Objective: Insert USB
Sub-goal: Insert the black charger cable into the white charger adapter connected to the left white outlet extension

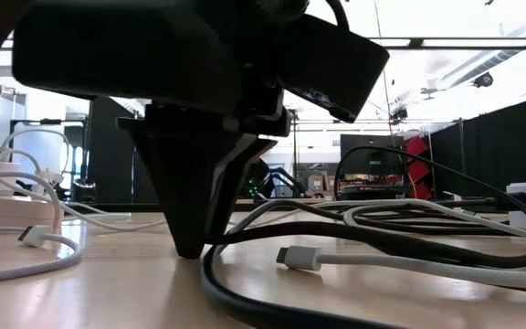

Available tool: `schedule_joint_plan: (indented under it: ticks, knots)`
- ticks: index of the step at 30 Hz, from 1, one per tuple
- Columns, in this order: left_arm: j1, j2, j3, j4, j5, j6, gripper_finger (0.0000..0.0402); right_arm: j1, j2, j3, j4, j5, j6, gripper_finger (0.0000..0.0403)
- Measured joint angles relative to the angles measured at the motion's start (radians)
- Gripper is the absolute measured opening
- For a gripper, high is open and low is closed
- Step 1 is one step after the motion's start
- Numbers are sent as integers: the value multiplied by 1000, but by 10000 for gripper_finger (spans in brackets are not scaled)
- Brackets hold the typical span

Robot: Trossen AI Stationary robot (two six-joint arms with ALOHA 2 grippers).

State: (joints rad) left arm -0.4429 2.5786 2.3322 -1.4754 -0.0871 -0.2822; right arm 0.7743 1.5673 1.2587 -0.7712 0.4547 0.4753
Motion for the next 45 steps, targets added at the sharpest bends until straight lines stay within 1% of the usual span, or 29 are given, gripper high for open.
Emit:
schedule_joint_plan:
  ticks: [3,7,8,10,12,14,16,21,25,27,30,33,37,41,45]
  knots:
    - [10,0,-1,3,11,-20,76,0,0,-17,2,0,22,0]
    - [21,0,-2,6,28,-32,17,0,0,-31,2,1,41,0]
    - [23,0,-2,5,28,-37,10,0,0,-31,3,0,46,0]
    - [24,-1,-2,-1,7,-52,5,0,0,-32,5,0,48,0]
    - [23,-10,-4,-31,-53,-80,4,1,0,-32,7,1,49,0]
    - [25,-30,-5,-86,-91,-109,4,7,0,-32,7,6,50,0]
    - [26,-66,-6,-96,-153,-149,4,20,0,-32,13,32,51,0]
    - [18,-196,-18,-94,-189,-246,3,58,0,-32,27,80,60,0]
    - [10,-362,-77,-95,-251,-359,3,85,0,-32,27,105,87,0]
    - [0,-467,-138,-95,-302,-440,3,99,0,-32,26,124,93,0]
    - [-33,-630,-269,-95,-382,-583,3,120,0,-32,26,161,102,0]
    - [-73,-795,-443,-61,-446,-691,3,134,0,-32,27,183,102,0]
    - [-131,-982,-714,29,-455,-796,3,138,0,-32,29,197,102,0]
    - [-196,-1142,-960,137,-456,-808,3,138,0,-32,29,203,102,0]
    - [-260,-1268,-1133,193,-453,-802,3,138,0,-32,30,203,102,0]
